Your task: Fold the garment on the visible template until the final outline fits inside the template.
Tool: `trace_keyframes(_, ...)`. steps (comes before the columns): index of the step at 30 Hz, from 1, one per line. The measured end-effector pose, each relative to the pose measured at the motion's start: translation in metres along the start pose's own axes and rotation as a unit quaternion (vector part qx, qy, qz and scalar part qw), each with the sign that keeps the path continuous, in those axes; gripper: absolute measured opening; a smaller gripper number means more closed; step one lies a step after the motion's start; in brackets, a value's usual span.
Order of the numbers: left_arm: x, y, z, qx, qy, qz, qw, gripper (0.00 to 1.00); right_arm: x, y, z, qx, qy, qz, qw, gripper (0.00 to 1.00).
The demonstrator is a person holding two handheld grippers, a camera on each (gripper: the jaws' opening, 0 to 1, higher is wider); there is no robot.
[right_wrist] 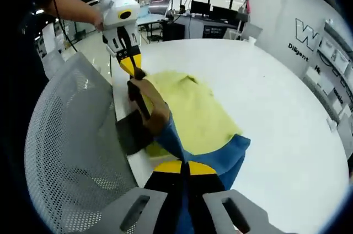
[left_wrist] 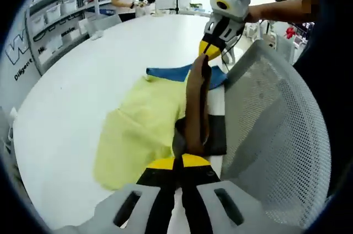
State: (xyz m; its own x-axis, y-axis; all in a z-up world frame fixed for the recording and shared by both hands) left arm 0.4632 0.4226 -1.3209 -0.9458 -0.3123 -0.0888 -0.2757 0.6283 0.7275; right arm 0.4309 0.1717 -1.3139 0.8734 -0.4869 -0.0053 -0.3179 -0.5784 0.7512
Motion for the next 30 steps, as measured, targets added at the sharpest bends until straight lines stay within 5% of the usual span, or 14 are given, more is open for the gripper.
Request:
trace_keyframes(16,-0.068,0.008,-0.039,0.039,0.005,-0.097,0.9945,0.03,0.053,0.011,-0.053,0.03,-0.013,0.07,0.997,0.0)
trace_keyframes(30,-0.129,0.006,-0.074,0.078,0.023,-0.123,0.989,0.03,0.103,0.012,-0.082,0.042,-0.045,0.12,0.9908,0.0)
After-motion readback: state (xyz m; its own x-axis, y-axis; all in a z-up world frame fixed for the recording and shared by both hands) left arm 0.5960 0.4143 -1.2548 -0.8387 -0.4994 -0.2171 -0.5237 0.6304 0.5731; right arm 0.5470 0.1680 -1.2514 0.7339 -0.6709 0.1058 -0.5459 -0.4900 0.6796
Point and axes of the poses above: the point that each gripper's makers call its tool centre point, and the gripper's own axes: y roughly backward along the fingers, x roughly to its right, z roughly out of its underside, the point moved 6 cm from there along y, roughly backward along the fingers, and after that the axes turned 8 degrees about -z, right-handed, at the moved point
